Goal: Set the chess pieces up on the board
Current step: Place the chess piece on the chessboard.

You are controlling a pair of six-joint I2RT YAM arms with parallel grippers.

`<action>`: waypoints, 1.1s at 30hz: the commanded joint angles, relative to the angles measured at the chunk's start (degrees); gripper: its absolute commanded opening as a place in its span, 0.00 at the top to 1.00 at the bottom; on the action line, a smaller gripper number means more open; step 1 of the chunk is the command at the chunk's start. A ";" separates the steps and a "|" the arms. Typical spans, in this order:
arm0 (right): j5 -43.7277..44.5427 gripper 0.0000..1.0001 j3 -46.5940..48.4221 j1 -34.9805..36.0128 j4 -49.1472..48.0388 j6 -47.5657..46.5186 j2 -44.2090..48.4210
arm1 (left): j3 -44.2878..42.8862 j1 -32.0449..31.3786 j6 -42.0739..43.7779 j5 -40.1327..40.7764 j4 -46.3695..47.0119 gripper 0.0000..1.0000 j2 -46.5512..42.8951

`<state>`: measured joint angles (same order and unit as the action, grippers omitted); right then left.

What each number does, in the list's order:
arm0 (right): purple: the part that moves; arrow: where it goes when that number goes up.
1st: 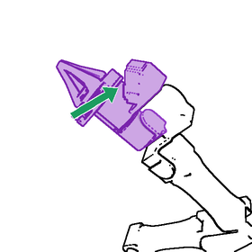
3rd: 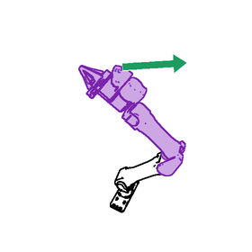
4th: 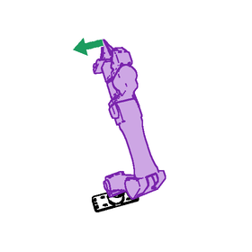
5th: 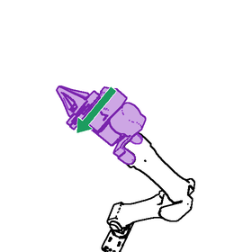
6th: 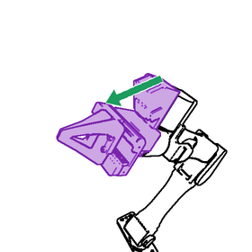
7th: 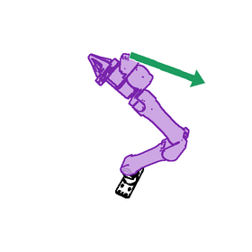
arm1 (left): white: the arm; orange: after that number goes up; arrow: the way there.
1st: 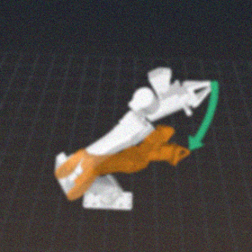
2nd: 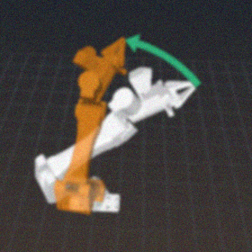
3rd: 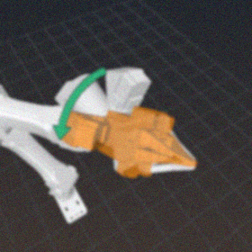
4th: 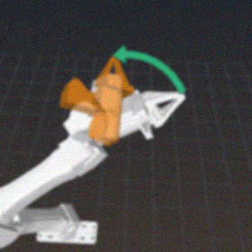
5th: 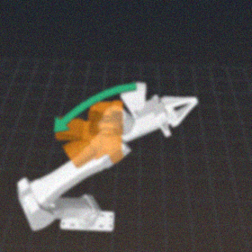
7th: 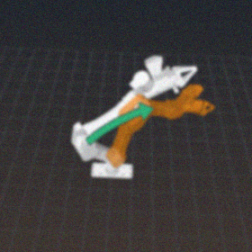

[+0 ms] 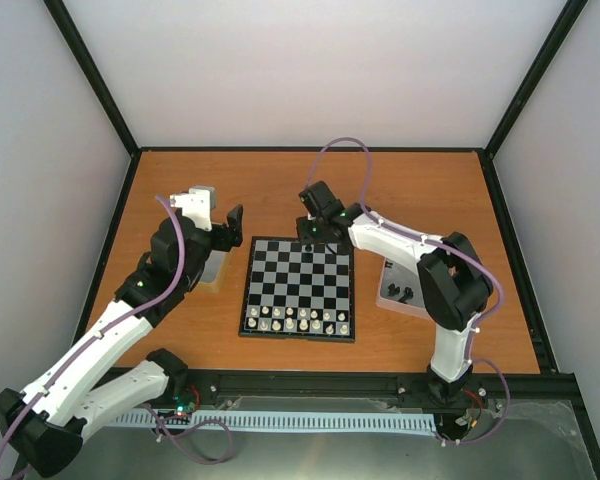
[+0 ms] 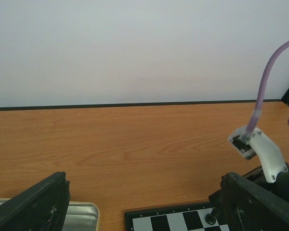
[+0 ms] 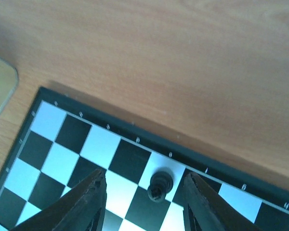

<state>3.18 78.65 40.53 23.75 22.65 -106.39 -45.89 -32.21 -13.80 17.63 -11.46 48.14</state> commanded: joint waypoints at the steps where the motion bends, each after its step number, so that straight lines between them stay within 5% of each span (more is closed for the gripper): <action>1: -2.47 0.56 2.07 0.05 7.65 0.69 -2.55 | -0.13 -0.14 0.54 0.55 1.26 0.13 0.06; 33: 0.06 0.81 7.53 0.95 9.81 -0.18 -9.35 | -0.27 -0.14 0.62 -0.41 0.98 0.13 0.34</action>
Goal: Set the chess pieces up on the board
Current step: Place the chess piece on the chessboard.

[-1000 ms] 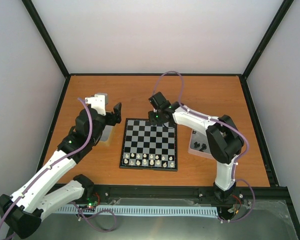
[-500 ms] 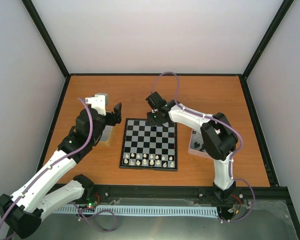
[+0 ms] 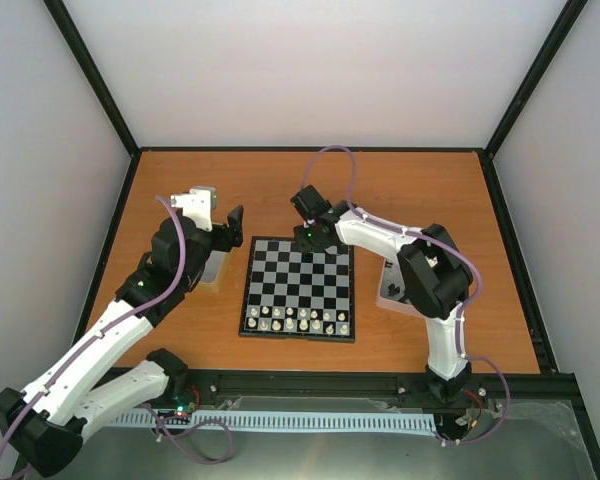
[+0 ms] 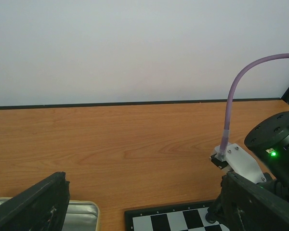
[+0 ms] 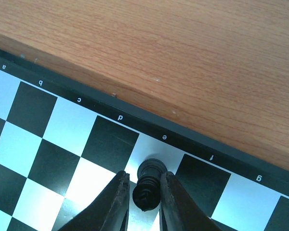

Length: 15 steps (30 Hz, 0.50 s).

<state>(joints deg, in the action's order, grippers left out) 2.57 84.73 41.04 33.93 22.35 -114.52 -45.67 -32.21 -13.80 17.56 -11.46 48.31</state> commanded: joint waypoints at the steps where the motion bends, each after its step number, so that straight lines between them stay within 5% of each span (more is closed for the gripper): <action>1: 0.77 0.81 1.56 0.45 -0.36 0.13 -1.44 | -0.47 -0.14 0.62 -0.41 1.00 0.13 0.12; 15: 0.84 0.74 1.33 0.45 -1.16 0.34 -1.12 | -0.47 -0.14 0.67 -0.52 0.98 0.13 0.14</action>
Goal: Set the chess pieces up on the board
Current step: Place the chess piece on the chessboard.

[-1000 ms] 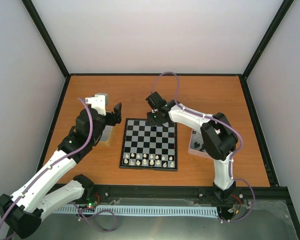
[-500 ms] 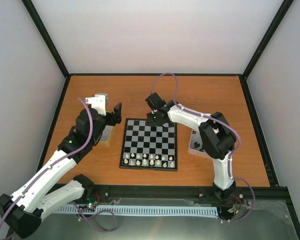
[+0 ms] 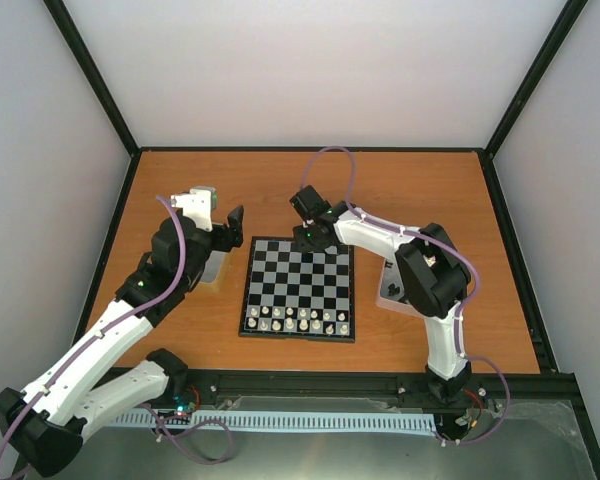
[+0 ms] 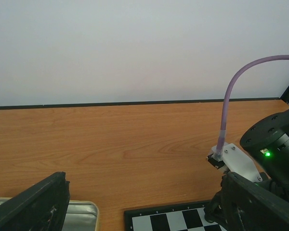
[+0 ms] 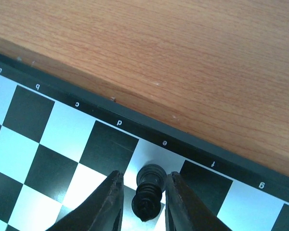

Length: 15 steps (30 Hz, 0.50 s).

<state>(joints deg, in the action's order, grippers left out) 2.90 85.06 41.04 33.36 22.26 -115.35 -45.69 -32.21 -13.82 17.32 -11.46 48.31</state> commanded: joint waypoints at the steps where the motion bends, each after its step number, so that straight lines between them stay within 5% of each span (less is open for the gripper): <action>1: 0.53 0.71 1.13 0.49 -0.36 0.69 0.07 | -0.49 -0.14 0.74 -0.36 0.96 0.13 0.07; 8: 1.59 0.55 -1.98 0.29 -0.43 2.30 8.16 | -0.74 -0.14 0.64 -1.33 0.92 0.13 0.24; 15: 8.13 0.54 -15.45 -4.25 -0.66 8.23 23.88 | -0.74 -0.14 0.27 -3.34 1.76 0.13 0.31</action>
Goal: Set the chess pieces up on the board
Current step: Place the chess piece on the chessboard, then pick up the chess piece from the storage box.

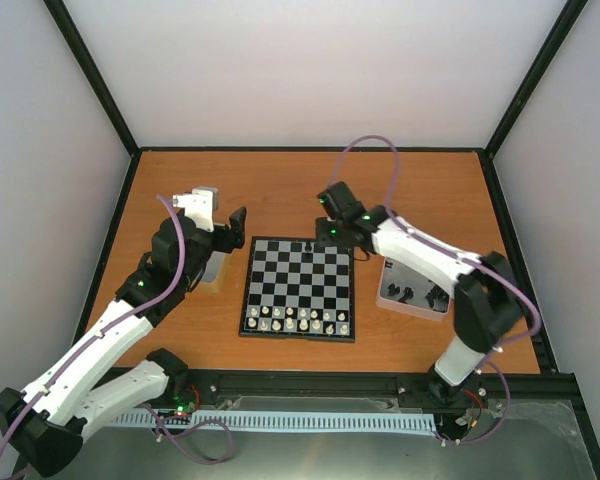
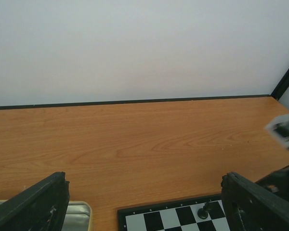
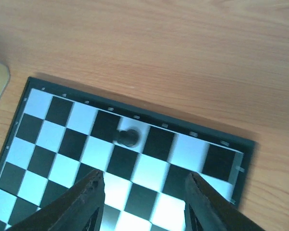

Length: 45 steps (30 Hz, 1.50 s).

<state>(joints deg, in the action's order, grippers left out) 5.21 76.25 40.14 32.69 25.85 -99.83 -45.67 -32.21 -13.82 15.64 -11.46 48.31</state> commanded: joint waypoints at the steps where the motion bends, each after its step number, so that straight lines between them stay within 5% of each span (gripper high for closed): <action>1: 6.98 0.54 -9.56 -4.64 0.14 6.18 10.98 | -0.73 -0.14 0.17 -2.01 1.86 0.13 0.42; 7: 10.49 0.60 -25.82 -14.74 2.28 13.94 26.21 | -0.86 -0.14 -0.17 -3.54 2.22 0.13 1.18; 13: 8.93 0.64 -35.41 -23.82 -2.41 13.09 31.22 | -1.12 -0.14 -0.50 -4.71 2.42 0.13 1.90; 25: 5.93 0.67 -37.25 -27.94 -18.35 4.65 18.04 | -1.36 -0.18 -1.11 -5.38 2.05 0.13 2.09; 39: 6.54 0.75 -33.75 -29.37 -22.82 3.70 6.80 | -1.69 -0.14 -1.30 -5.34 1.72 0.13 2.41; 45: 5.87 0.90 -33.61 -29.51 -22.05 3.43 7.04 | -1.58 -0.14 -1.54 -5.26 1.55 0.13 2.15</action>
<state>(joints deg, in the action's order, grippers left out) 11.05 42.52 11.18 9.61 29.30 -92.03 -45.69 -32.21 -14.46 10.63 -11.11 50.81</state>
